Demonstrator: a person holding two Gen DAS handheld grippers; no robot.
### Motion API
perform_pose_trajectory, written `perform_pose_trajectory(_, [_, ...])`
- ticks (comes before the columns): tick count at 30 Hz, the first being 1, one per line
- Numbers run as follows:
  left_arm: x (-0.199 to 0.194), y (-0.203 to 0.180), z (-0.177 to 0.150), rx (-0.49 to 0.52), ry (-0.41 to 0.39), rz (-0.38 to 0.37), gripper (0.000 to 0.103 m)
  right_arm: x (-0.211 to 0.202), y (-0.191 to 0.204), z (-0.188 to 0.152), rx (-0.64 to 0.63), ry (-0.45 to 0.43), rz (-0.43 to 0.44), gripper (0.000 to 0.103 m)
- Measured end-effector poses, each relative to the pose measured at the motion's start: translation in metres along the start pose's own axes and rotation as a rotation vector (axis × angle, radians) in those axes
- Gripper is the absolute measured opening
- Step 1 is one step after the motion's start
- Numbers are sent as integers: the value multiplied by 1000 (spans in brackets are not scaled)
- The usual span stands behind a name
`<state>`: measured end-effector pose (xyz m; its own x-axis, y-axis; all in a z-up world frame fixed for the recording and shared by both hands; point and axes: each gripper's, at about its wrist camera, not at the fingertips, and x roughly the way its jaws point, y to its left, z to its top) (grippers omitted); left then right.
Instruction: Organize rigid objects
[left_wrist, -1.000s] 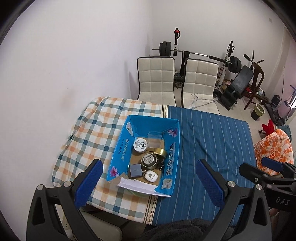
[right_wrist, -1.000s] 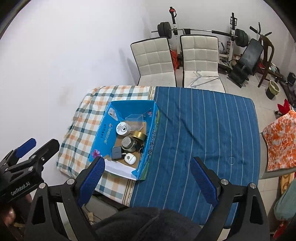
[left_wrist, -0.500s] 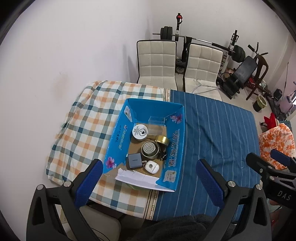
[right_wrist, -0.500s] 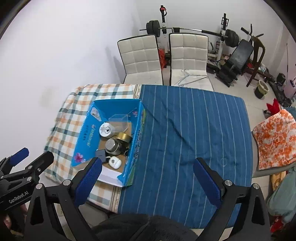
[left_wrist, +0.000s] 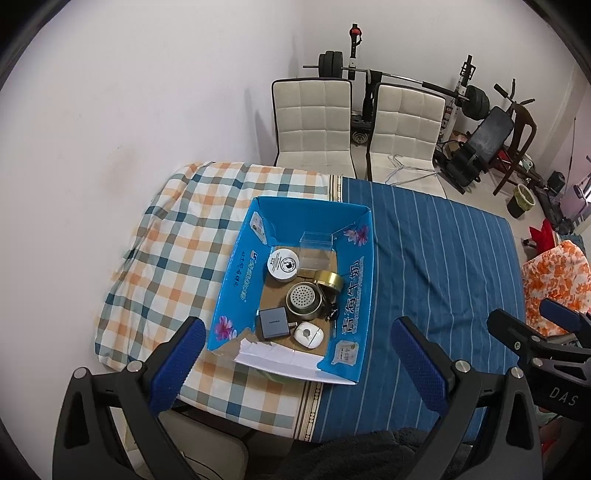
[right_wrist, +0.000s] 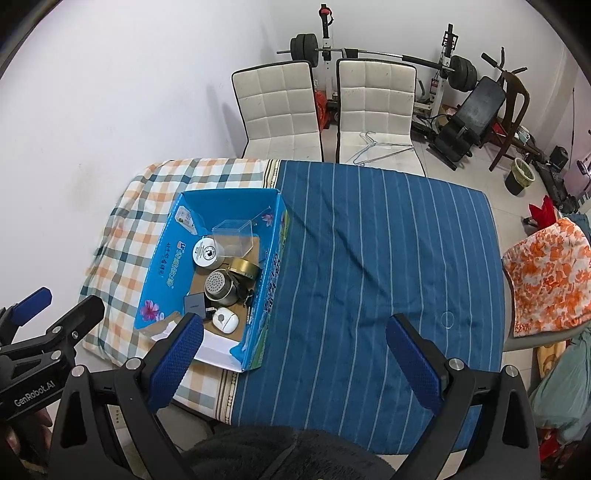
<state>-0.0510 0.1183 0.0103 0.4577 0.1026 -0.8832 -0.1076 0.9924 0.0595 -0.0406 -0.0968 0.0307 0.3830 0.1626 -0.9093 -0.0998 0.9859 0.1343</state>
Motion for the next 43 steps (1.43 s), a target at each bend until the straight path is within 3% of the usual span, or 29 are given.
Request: perform_pose_trajectory(43, [0,7,-5,13,-2,-6,103,-8,-3,-7,19,-2,-5,101])
